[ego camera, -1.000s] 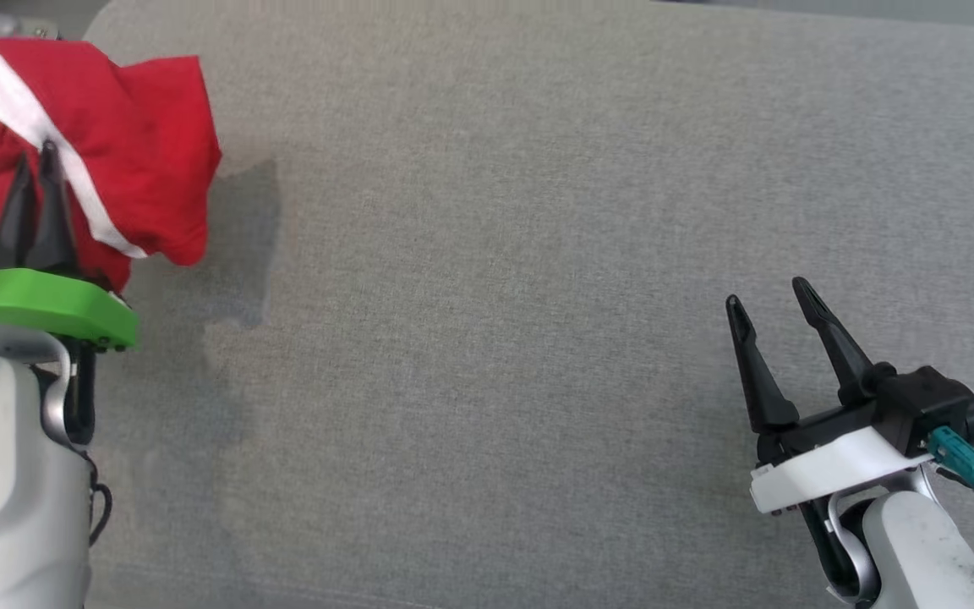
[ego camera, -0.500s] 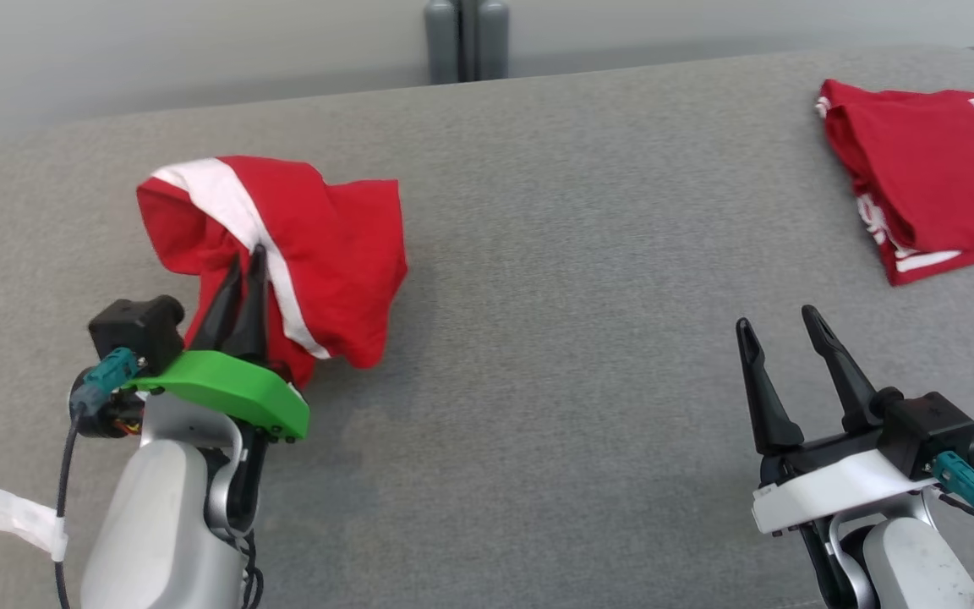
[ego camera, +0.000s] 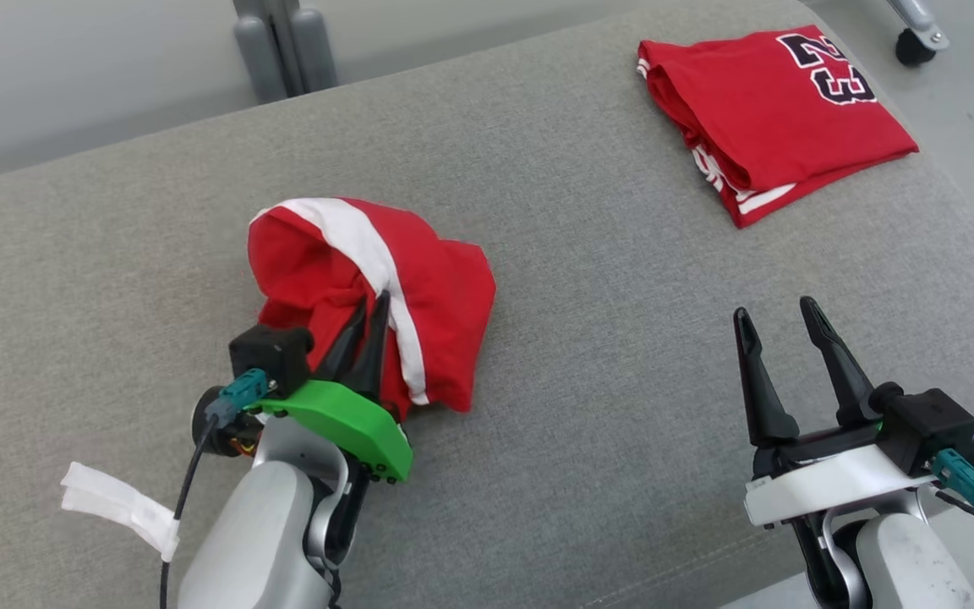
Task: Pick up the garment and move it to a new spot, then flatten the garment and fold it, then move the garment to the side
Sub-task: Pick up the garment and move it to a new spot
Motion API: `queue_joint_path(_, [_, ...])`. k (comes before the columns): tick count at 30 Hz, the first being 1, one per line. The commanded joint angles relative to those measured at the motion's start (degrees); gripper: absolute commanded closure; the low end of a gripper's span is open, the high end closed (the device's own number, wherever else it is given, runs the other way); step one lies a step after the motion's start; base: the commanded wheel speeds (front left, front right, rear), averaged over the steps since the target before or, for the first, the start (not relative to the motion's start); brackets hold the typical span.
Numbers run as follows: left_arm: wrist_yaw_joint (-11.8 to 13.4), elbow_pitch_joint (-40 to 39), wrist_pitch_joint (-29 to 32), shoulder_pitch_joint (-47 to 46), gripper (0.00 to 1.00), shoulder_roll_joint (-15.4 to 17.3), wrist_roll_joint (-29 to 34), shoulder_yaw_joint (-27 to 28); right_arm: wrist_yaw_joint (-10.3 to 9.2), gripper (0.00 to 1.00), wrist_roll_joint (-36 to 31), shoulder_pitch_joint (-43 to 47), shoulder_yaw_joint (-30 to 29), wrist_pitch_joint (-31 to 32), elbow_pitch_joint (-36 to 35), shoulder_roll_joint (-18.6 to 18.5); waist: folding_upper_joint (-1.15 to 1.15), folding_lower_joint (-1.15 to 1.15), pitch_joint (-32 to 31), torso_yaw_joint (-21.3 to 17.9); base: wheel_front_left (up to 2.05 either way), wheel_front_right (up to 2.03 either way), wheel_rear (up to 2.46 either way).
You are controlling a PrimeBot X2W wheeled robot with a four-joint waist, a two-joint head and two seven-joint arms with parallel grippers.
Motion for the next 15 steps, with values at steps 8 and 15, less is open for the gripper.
queue_joint_path(8, [1.66, 3.37, -1.01, -2.28, 0.00, 0.26, -8.99, -11.03, -0.07, 0.00, -0.48, -1.61, -0.04, -0.13, -0.53, 0.92, -0.01, 0.00, 5.18, -2.25, 0.00, 0.00, 0.00])
queue_joint_path(15, [3.01, 1.58, -5.60, -4.16, 0.00, 0.28, -12.10, -17.51, -0.07, 0.00, -0.59, -1.33, -0.18, -0.13, 0.08, 0.62, -0.01, 0.00, 3.78, 0.76, 0.00, 0.00, 0.00])
